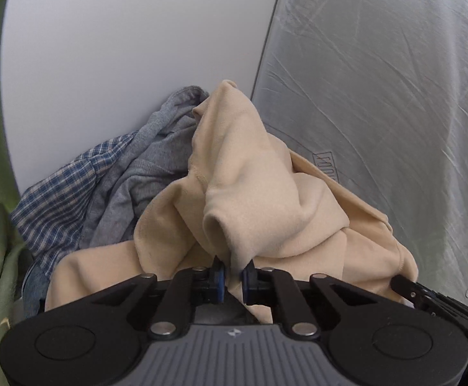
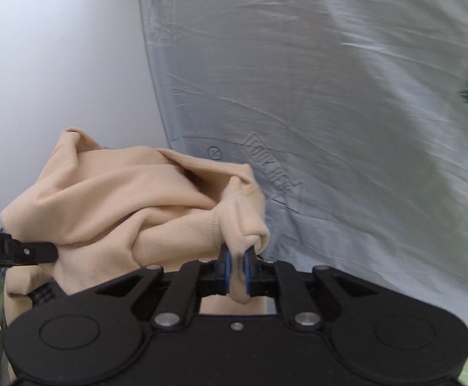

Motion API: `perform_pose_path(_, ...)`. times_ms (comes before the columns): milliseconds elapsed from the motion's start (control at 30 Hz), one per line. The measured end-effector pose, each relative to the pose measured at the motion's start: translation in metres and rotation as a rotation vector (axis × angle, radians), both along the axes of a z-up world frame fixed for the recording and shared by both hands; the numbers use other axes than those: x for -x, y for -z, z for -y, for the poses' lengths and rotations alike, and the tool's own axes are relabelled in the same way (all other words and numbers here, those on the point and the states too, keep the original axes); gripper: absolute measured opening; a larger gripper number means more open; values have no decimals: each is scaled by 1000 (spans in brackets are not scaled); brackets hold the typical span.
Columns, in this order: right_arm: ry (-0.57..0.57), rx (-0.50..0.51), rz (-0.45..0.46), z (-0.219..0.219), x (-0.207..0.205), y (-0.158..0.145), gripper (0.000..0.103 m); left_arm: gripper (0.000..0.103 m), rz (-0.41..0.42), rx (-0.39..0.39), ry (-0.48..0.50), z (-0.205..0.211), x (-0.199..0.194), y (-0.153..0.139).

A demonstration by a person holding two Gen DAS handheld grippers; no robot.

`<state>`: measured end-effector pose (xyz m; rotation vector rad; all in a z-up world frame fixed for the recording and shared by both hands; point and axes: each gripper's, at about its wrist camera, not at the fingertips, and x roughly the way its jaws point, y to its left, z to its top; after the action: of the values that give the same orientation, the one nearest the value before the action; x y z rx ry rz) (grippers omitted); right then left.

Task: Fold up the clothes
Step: 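Lift the beige top out with both tools and drop it on the mat, then grasp the beige top's hem with the right tool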

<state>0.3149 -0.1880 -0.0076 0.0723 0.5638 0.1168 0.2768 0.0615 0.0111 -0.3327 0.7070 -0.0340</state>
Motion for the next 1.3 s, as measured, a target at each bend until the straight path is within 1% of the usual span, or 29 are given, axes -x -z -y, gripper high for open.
perform_pose_path(100,92,14,-6,41,61,-4,8,11,-19,20,70,18,45,-3)
perform_pose_path(167,149,1,-21,71,110,-4,8,11,-45,20,138,38,81,0)
perform_pose_path(233,204,11,-41,97,163,-3,8,11,-83,12,205,65,120,8)
perform_pose_path(300,266,26,-85,121,217,6,8,12,-144,14,276,91,157,22)
perform_pose_path(367,328,41,-133,145,271,17,8,13,-214,32,336,114,191,37)
perform_pose_path(433,393,50,-201,170,320,34,8,18,-286,58,386,134,226,52)
perform_pose_path(500,456,76,-253,195,360,47,8,25,-357,84,436,154,261,67)
perform_pose_path(567,518,105,-302,220,400,60,9,24,-347,43,429,165,281,64)
perform_pose_path(600,549,119,-326,232,420,66,9,27,-338,19,423,171,291,61)
perform_pose_path(633,581,130,-335,244,432,67,9,29,-331,15,406,172,296,59)
perform_pose_path(700,655,147,-338,271,453,65,9,37,-318,14,369,173,305,55)
perform_pose_path(767,715,140,-345,291,468,63,10,42,-307,5,339,174,313,50)
perform_pose_path(800,743,136,-349,300,475,63,14,47,-308,-3,326,173,317,49)
perform_pose_path(833,768,130,-350,305,480,63,25,50,-310,-10,311,172,321,48)
perform_pose_path(867,791,124,-350,308,484,62,29,57,-312,-18,297,171,325,47)
perform_pose_path(900,805,103,-348,306,488,63,42,66,-314,-25,283,170,329,46)
perform_pose_path(933,816,77,-346,303,492,65,54,70,-314,-35,270,168,330,46)
perform_pose_path(967,826,51,-344,300,497,66,59,76,-314,-47,258,167,331,46)
perform_pose_path(1000,837,26,-341,297,501,67,69,85,-315,-66,250,166,331,47)
perform_pose_path(1033,850,-9,-350,291,503,72,80,89,-317,-86,242,165,330,47)
perform_pose_path(1100,870,-76,-370,278,505,81,86,90,-317,-127,238,162,328,49)
perform_pose_path(1200,885,-156,-388,263,503,93,86,93,-326,-179,245,155,326,52)
perform_pose_path(1300,900,-237,-406,247,501,104,86,94,-329,-195,267,146,323,54)
